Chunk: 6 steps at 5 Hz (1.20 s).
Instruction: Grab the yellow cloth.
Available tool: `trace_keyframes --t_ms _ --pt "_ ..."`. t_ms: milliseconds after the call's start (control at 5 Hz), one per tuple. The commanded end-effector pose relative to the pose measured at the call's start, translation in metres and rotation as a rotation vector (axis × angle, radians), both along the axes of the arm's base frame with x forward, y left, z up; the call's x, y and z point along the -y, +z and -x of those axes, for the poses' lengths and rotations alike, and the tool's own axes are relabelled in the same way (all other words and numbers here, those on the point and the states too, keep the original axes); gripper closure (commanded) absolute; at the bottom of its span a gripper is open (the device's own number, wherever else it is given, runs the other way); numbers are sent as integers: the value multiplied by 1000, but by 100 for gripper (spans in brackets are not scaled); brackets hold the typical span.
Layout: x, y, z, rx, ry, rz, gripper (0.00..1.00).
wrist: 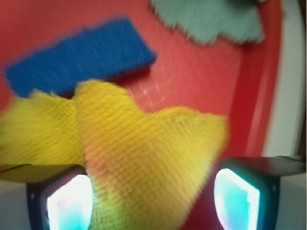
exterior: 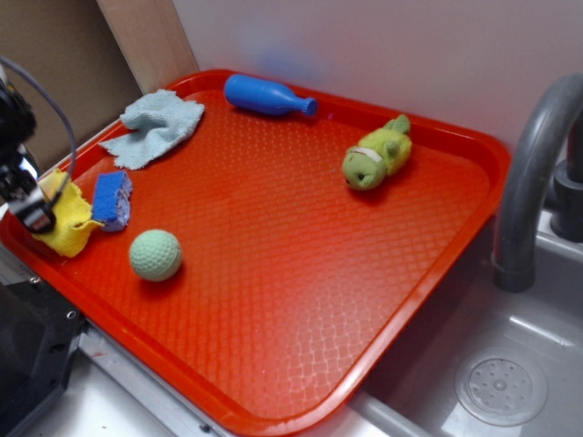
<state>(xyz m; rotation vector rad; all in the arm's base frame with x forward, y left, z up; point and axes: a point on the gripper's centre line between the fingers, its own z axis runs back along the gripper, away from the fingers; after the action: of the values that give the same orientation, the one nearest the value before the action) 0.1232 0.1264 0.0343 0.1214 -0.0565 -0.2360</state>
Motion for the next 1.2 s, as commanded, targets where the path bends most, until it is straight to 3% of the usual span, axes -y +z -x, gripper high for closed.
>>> trace_keyframes --t_ms 0,400,600,800,1000 --pt "4 -8 -4 12 -11 -22 100" --pt "13 -14 0 15 -51 -40 100" --pt "12 11 0 58 -38 6 100" --pt "33 61 -5 159 31 -10 100" --pt "83 111 -27 240 242 -47 100"
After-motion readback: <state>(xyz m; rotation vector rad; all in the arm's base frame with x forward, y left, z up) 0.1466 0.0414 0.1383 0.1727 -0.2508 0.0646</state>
